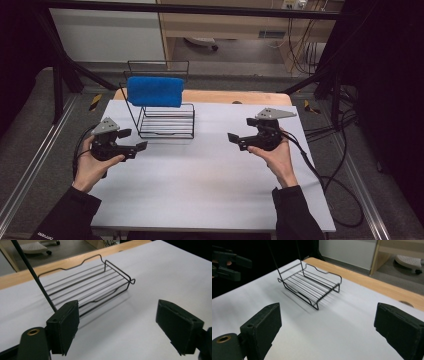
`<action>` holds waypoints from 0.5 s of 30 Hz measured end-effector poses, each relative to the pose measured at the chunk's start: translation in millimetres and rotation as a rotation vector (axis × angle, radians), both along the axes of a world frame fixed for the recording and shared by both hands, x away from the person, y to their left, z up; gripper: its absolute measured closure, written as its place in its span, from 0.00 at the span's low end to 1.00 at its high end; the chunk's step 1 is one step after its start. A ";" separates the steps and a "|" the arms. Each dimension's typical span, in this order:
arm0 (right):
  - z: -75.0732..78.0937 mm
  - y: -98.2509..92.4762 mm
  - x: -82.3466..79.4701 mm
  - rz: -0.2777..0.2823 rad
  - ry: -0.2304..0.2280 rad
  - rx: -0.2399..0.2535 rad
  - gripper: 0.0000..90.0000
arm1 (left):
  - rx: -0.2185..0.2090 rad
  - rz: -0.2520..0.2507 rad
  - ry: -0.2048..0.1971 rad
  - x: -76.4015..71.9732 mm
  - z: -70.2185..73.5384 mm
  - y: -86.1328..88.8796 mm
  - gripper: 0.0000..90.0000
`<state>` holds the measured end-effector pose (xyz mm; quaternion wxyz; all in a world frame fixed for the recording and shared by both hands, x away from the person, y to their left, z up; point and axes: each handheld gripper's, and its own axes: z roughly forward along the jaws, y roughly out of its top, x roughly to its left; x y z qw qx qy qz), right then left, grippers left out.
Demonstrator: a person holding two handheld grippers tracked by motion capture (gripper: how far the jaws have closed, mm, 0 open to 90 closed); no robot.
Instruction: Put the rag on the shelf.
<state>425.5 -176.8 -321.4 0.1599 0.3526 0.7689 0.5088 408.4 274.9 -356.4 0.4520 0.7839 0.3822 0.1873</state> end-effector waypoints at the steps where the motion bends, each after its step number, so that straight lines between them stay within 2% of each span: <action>1: -3.6 -3.8 -1.6 -0.007 0.008 0.002 0.08 | 0.001 0.000 0.005 -1.0 -3.9 -0.6 0.20; 6: -21.1 -21.9 -9.2 -0.033 0.032 0.009 0.06 | 0.005 0.005 0.027 -6.1 -17.3 -0.3 0.17; 15: -50.2 -41.7 -23.6 -0.043 0.060 -0.017 0.03 | 0.002 0.014 0.031 -14.9 -35.0 0.9 0.13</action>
